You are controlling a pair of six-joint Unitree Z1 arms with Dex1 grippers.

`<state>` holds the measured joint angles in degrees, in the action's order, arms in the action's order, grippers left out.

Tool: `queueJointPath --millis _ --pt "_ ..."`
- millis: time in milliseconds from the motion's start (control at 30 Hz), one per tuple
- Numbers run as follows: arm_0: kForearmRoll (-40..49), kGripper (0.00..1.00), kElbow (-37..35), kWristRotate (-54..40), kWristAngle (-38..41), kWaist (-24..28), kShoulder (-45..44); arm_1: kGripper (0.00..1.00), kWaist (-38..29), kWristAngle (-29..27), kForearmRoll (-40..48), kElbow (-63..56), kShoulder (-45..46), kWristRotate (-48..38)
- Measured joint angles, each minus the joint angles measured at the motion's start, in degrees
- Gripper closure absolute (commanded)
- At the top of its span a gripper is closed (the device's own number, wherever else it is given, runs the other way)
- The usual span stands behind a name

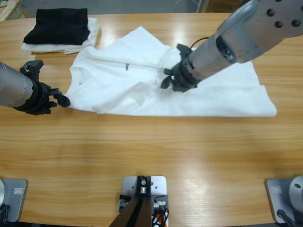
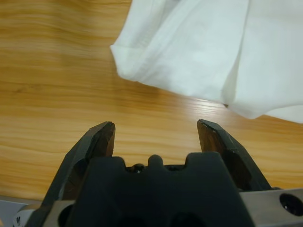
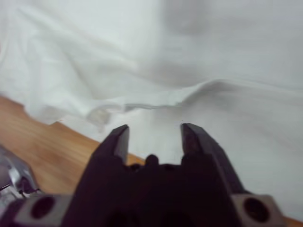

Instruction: Fold clothes

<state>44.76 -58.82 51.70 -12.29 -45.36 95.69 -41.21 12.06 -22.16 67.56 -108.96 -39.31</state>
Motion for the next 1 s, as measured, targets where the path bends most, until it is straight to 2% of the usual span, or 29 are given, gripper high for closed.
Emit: queueJointPath --millis 67,167,200,233,367,433,700,767,1000 --pt "-0.4 0.331 0.0 0.0 0.3 -0.3 0.0 0.265 -0.1 1.0 1.5 -0.1 1.5 -0.1" --pt "-0.7 0.331 0.0 0.1 0.4 -0.5 0.0 0.285 -0.6 3.5 5.8 -0.2 2.4 -0.7" --pt "-0.7 0.331 0.0 0.1 0.4 -0.5 0.0 0.347 -0.8 4.3 6.9 -0.2 2.4 -1.0" --pt "-0.8 0.331 0.0 0.1 0.4 -0.5 0.0 0.358 -1.0 4.9 7.9 -0.3 2.4 -1.4" --pt "-0.9 0.331 0.0 0.1 0.5 -0.5 0.0 0.364 -2.3 6.9 13.0 -2.9 1.6 -3.2" --pt "-0.9 0.331 0.0 0.1 0.5 -0.5 0.0 0.4 -3.2 7.1 16.0 -5.5 0.8 -4.5" --pt "-0.9 0.331 0.3 0.1 0.5 -0.5 0.0 0.441 -4.3 7.6 23.1 -12.0 -0.1 -6.7" --pt "-0.9 0.331 0.3 0.1 0.5 -0.5 0.0 0.524 -4.4 8.4 25.1 -12.2 -0.2 -7.2" --pt "-0.9 0.331 1.2 0.1 0.5 -0.5 -0.1 0.527 -4.5 10.0 31.2 -14.1 -3.5 -9.0"
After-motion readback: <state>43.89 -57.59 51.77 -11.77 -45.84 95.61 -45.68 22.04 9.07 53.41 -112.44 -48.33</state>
